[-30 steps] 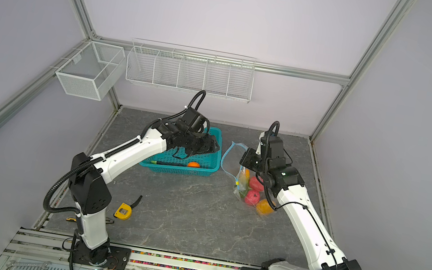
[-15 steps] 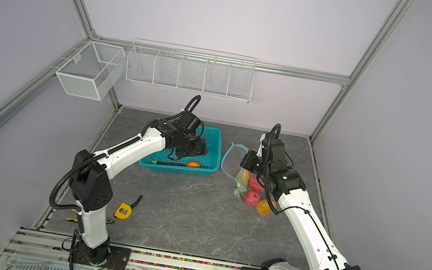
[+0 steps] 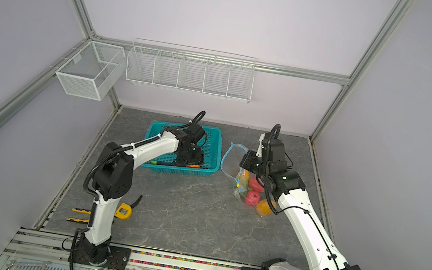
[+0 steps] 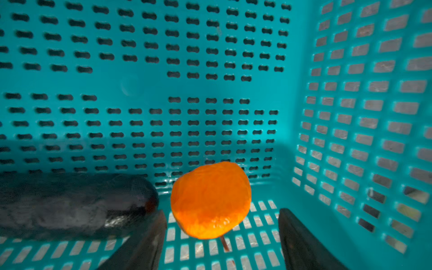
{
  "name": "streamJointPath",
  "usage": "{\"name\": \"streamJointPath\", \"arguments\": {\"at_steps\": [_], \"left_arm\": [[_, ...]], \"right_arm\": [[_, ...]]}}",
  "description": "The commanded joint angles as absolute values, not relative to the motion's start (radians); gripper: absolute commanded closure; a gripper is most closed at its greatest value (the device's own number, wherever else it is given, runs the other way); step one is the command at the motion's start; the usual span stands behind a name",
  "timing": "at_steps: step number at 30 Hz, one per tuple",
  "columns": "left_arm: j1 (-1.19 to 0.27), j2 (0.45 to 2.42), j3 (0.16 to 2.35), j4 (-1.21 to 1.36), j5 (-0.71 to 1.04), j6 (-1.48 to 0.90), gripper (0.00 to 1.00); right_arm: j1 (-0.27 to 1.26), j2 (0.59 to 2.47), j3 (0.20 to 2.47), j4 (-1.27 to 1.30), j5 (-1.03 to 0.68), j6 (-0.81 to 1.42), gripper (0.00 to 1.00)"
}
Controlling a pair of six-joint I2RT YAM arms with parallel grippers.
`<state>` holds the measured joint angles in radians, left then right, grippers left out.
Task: Place the food in the zip-top bag and seal the zipper
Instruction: 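Move the left gripper back into the basket toward the orange, then close the left gripper on the orange and lift it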
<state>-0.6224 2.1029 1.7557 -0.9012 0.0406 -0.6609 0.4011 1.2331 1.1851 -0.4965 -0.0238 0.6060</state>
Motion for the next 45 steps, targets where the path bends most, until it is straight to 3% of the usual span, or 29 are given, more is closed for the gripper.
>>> {"name": "streamJointPath", "arguments": {"at_steps": [1,13,18,45], "left_arm": [[-0.621,2.134,1.813,-0.940,0.013,-0.651,0.24],[-0.621,2.207,1.838,-0.942,-0.001,-0.654,0.32],[-0.623,2.206,1.800,-0.925,-0.005,-0.658,0.42],[-0.608,2.205,1.931,-0.947,0.000,-0.649,0.48]], "right_arm": [[0.406,1.221,1.175,-0.476,-0.038,0.617,0.93],[0.405,1.213,1.182,-0.489,-0.027,0.609,0.93],[0.405,1.221,1.186,-0.489,-0.026,0.608,0.93],[0.406,1.232,1.197,-0.505,-0.013,0.605,0.93]]}}
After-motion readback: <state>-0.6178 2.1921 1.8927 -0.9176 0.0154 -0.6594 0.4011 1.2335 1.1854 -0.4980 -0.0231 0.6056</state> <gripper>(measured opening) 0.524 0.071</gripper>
